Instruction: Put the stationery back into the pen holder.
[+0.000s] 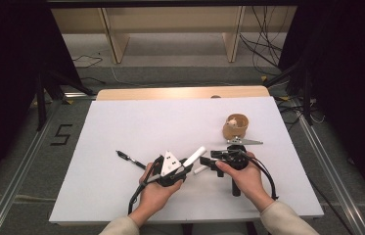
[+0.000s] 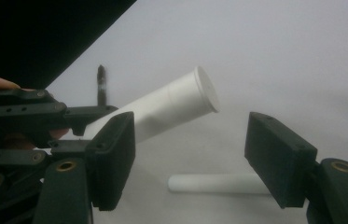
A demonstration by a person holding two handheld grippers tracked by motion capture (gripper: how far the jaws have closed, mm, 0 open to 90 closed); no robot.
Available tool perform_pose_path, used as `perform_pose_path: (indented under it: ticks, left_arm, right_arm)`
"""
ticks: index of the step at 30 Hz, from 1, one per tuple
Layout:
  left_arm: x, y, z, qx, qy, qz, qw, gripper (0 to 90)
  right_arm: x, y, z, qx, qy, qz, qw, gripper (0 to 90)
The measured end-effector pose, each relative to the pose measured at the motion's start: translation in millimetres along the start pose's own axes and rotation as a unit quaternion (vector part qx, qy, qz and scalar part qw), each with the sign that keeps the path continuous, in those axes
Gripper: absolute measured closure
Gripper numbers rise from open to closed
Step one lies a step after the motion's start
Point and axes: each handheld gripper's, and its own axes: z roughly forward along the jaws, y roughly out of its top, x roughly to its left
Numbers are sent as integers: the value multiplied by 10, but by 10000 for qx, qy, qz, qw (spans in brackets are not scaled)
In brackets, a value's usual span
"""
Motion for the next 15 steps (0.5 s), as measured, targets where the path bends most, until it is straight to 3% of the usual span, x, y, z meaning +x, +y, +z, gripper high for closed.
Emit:
perform_pose_path:
  ticks: [15]
  left_arm:
    - [-38,-19,32,-140,-142,-159,9997,710]
  right_arm:
    - [4,11,73,-170,224,203,9994,338]
